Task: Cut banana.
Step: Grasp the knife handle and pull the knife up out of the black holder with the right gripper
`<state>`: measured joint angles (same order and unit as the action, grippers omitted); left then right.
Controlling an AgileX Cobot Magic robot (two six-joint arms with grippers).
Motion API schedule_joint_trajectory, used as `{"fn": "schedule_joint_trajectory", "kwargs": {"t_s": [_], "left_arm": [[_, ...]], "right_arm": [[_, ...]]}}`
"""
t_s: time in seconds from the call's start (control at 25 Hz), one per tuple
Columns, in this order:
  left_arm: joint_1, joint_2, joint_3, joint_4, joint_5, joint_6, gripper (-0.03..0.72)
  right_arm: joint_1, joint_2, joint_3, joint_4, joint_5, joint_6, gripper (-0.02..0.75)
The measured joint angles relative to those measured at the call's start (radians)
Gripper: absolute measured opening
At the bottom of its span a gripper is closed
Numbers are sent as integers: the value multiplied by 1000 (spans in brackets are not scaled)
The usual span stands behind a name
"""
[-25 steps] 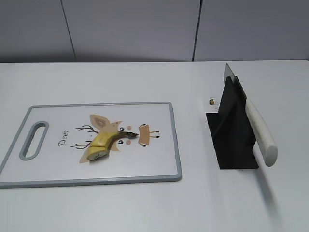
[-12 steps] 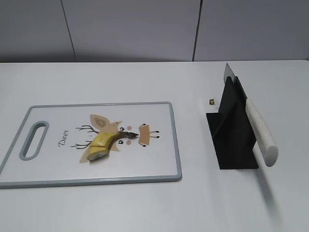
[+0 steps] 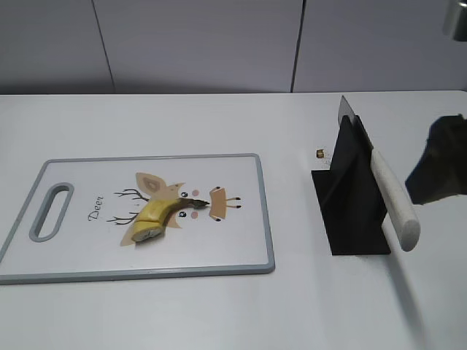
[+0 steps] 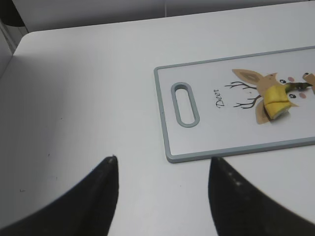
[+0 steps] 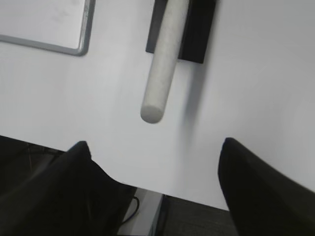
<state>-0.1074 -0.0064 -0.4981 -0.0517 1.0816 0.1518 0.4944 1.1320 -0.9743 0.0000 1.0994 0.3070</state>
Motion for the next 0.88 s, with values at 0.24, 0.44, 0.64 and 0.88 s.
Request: {"fn": "schedule_joint_trajectory", "kwargs": {"t_s": [0.24,0.44,0.64,0.88], "left_arm": [[0,0,0,0,0,0,562],[0,0,0,0,0,-1,562],[0,0,0,0,0,-1,562],[0,0,0,0,0,-1,562]], "right_arm": [[0,126,-1,7,-94,43,594],[0,223,-1,-10,-125,59,593],[-3,298,-1,-59,-138,92,593],[-3,363,-1,-68,-159,92,592]]}}
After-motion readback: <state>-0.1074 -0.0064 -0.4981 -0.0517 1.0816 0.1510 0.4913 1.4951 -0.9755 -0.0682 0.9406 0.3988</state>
